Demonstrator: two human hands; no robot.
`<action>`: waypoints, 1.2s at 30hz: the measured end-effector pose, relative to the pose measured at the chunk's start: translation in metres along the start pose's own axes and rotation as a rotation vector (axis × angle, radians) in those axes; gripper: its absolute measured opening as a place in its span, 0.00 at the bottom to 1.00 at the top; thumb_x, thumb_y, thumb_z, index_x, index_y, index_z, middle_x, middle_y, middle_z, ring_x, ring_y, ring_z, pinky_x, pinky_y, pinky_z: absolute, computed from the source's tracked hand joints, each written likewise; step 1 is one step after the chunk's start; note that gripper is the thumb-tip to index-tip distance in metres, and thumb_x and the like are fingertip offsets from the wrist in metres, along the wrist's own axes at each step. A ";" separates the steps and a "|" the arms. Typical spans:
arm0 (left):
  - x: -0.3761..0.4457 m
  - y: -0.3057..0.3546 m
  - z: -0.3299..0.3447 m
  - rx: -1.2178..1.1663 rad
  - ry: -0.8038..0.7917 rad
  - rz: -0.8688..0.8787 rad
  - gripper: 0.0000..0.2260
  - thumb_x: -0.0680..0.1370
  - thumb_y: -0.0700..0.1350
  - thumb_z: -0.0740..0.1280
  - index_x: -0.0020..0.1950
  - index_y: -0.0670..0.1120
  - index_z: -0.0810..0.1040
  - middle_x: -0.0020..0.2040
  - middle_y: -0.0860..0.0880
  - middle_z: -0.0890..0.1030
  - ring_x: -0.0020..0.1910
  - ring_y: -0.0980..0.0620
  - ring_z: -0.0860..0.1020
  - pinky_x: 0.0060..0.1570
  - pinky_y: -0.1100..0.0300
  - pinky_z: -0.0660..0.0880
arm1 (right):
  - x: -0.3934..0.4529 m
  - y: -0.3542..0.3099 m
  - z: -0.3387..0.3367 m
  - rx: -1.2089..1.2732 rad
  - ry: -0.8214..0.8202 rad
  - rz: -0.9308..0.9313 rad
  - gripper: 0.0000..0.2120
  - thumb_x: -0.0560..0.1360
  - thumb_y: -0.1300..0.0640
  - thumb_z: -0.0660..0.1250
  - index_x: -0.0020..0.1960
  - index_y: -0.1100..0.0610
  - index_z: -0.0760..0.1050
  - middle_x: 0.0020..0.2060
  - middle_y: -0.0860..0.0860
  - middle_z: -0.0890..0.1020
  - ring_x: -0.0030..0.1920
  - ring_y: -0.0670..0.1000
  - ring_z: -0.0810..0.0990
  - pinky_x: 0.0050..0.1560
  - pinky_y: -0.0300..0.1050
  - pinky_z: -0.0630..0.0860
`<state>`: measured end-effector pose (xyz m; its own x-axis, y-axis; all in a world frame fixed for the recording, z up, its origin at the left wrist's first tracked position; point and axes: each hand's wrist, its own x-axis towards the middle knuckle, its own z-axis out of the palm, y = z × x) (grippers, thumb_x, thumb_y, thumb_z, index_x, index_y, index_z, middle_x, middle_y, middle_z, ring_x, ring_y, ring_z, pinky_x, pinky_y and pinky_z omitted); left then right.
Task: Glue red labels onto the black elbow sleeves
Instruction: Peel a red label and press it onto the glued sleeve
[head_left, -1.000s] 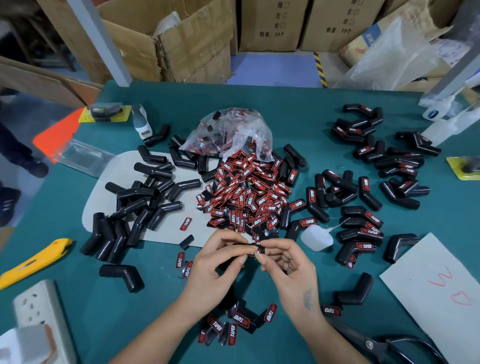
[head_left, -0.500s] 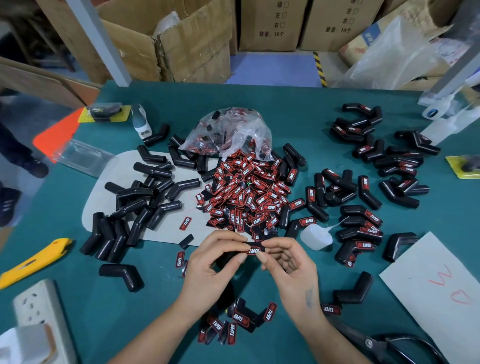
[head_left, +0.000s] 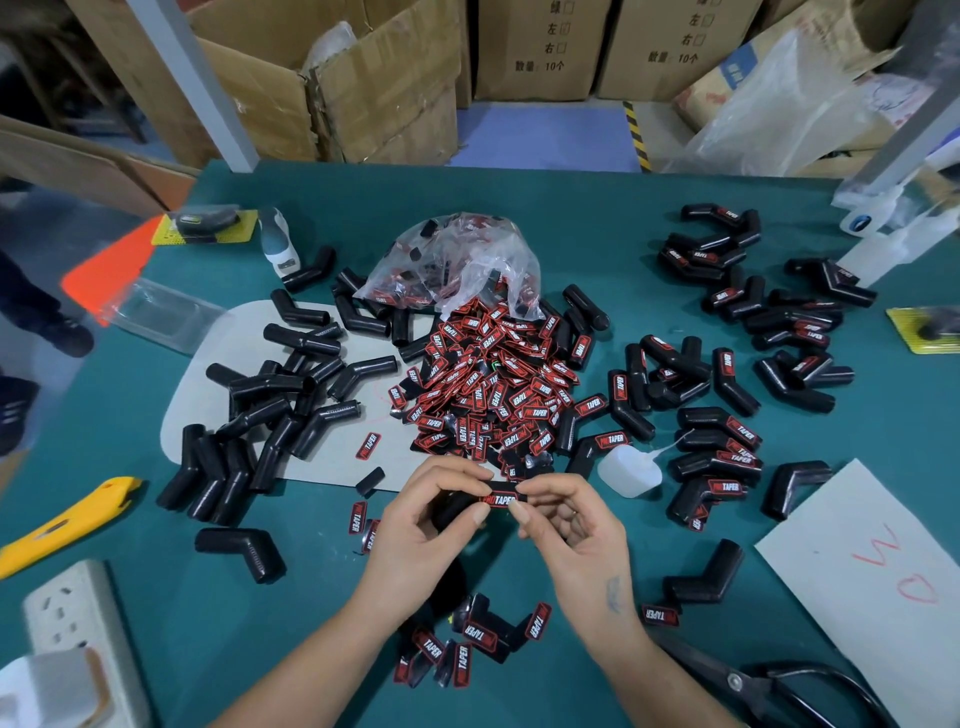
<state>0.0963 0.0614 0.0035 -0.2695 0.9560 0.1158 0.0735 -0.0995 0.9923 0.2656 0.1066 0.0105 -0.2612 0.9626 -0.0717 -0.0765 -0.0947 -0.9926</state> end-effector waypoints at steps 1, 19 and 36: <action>0.000 0.000 0.000 -0.019 0.001 -0.015 0.04 0.78 0.45 0.72 0.52 0.52 0.84 0.57 0.50 0.83 0.61 0.46 0.80 0.64 0.57 0.74 | 0.000 0.000 0.000 0.000 0.002 -0.002 0.06 0.74 0.52 0.76 0.51 0.45 0.84 0.43 0.51 0.85 0.42 0.49 0.82 0.47 0.39 0.79; -0.008 0.005 0.011 0.251 0.039 0.130 0.05 0.79 0.43 0.71 0.53 0.50 0.84 0.56 0.57 0.81 0.59 0.52 0.82 0.62 0.64 0.74 | -0.001 -0.003 0.006 0.051 -0.056 0.093 0.16 0.73 0.56 0.77 0.57 0.41 0.83 0.43 0.50 0.85 0.44 0.47 0.83 0.50 0.40 0.79; -0.010 0.001 0.012 0.171 0.070 0.059 0.13 0.77 0.47 0.72 0.58 0.63 0.77 0.56 0.56 0.82 0.60 0.49 0.82 0.61 0.61 0.76 | 0.001 -0.001 0.002 0.091 -0.100 0.102 0.22 0.74 0.48 0.76 0.67 0.40 0.80 0.46 0.54 0.87 0.49 0.48 0.85 0.53 0.39 0.78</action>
<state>0.1109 0.0550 0.0027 -0.3255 0.9278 0.1824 0.2513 -0.1011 0.9626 0.2634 0.1072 0.0111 -0.3659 0.9173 -0.1570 -0.1307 -0.2177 -0.9672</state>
